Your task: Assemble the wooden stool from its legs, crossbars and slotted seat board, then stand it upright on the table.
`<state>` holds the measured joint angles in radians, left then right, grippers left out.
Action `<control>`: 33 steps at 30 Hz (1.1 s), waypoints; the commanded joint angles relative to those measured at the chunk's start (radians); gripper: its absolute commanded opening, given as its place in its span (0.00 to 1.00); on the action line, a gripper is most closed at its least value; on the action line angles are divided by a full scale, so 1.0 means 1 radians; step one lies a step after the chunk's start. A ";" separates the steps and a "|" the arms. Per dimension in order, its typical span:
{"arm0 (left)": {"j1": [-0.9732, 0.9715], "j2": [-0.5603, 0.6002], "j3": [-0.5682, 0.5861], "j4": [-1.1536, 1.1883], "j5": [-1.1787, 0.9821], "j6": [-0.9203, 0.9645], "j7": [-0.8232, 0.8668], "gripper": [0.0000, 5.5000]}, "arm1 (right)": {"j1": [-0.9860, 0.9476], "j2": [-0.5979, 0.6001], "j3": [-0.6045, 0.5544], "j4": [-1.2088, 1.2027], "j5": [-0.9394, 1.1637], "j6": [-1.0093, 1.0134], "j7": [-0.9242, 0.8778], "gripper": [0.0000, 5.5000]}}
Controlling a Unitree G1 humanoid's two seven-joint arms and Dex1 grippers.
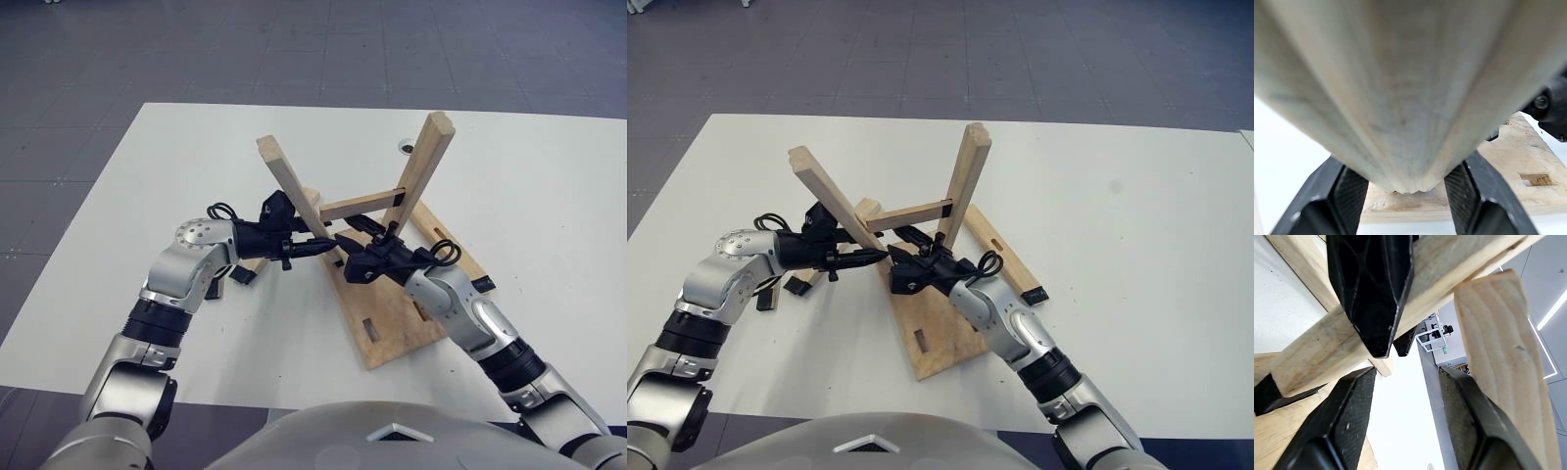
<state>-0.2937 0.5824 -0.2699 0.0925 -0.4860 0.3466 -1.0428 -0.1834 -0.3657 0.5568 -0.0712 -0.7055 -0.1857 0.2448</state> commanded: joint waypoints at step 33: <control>0.036 0.026 -0.112 0.076 0.112 0.078 -0.021 0.37 | 0.019 -0.024 -0.004 0.000 -0.026 -0.052 0.041 0.43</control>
<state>-0.3288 0.5889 -0.3137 0.1010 -0.4559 0.3190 -1.0470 -0.1715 -0.3793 0.5391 -0.0822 -0.7403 -0.2254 0.2569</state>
